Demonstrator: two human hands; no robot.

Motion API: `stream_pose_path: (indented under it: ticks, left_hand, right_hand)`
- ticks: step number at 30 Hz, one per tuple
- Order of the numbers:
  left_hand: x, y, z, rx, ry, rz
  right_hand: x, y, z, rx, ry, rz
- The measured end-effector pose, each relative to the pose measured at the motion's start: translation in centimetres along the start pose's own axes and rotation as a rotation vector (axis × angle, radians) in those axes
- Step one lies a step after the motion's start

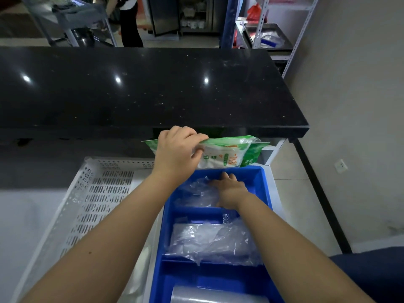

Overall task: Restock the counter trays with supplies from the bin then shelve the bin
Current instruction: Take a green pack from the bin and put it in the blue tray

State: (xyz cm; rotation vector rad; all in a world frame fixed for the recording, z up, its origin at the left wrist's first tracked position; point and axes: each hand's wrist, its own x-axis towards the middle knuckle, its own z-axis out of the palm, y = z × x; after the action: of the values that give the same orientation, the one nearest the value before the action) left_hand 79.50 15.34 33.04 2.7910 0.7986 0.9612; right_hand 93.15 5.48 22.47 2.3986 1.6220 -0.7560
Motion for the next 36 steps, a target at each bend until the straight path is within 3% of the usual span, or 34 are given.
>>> stream_pose_path:
  ticks: [9,14,18,23,29,36]
  left_hand:
    - [-0.5,0.0,-1.7,-0.017,0.000,-0.061]
    - [-0.6,0.6,-2.0,-0.033,-0.027,-0.092]
    - [-0.7,2.1,-1.2,-0.048,-0.152,-0.109]
    - [-1.4,3.2,0.8,-0.065,-0.291,-0.071]
    - [-2.8,3.2,3.7,-0.173,-0.394,-0.088]
    - [-2.6,1.8,4.8,-0.108,-0.476,-0.069]
  right_hand:
    - [-0.1,-0.2,0.2,0.105,0.065,-0.032]
    - [-3.7,-0.3,-0.5,-0.016,0.379,-0.144]
    - [-8.5,-1.0,0.2,-0.101,0.615,-0.262]
    - [-12.2,-0.7,1.6,-0.043,0.830,-0.325]
    - [-13.1,-0.6,1.9,-0.046,0.878,-0.284]
    - [-12.5,-0.9,2.5,-0.047,0.889,-0.273]
